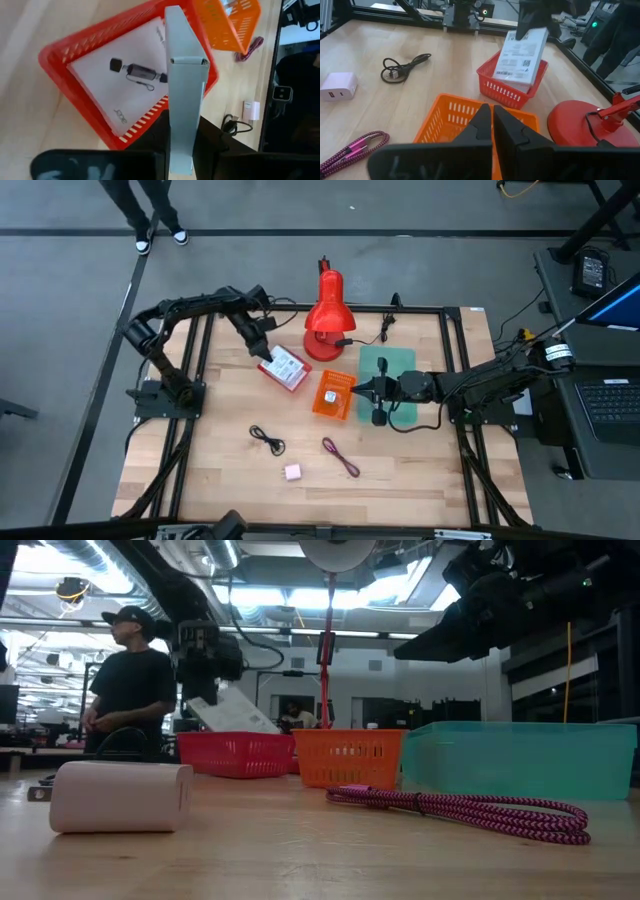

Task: Pick and place items into bin
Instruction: Put the card reader box into the red bin

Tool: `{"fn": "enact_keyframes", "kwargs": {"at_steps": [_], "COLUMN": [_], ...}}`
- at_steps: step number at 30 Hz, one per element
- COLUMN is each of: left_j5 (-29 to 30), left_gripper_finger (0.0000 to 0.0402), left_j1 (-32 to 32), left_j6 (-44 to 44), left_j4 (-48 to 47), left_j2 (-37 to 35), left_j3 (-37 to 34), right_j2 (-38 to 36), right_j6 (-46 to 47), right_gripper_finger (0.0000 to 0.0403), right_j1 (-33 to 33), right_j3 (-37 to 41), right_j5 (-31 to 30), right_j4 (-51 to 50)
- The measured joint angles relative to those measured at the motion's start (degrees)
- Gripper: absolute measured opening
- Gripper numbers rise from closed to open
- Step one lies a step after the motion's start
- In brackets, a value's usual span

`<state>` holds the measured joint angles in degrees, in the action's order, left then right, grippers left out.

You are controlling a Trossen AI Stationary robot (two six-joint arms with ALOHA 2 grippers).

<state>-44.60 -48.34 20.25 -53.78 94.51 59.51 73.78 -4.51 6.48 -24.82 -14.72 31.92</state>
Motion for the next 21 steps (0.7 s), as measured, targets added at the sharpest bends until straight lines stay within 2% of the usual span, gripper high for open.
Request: {"fn": "enact_keyframes", "kwargs": {"at_steps": [6, 14, 21], "left_j5": [-3.21, 4.38, 3.88], "left_gripper_finger": [0.0048, 0.0143, 0.0158], "left_j1": [-0.58, -1.05, -0.05], "left_j6": [-0.13, -3.02, -2.07], "left_j4": [-0.02, 1.37, 1.57], "left_j2": [4.61, 4.64, 4.64], "left_j3": [0.07, 0.53, 4.13], "right_j2": [0.0, 0.0, 0.0], "right_j6": [1.04, 0.33, -0.26], "right_gripper_finger": [0.0002, 0.0002, 0.0002], "right_j1": [0.0, 0.0, 0.01], "right_j3": [0.0, 0.0, 0.0], "right_j5": [0.0, -0.02, -0.02], "right_j4": [0.0, -0.02, -0.07]}}
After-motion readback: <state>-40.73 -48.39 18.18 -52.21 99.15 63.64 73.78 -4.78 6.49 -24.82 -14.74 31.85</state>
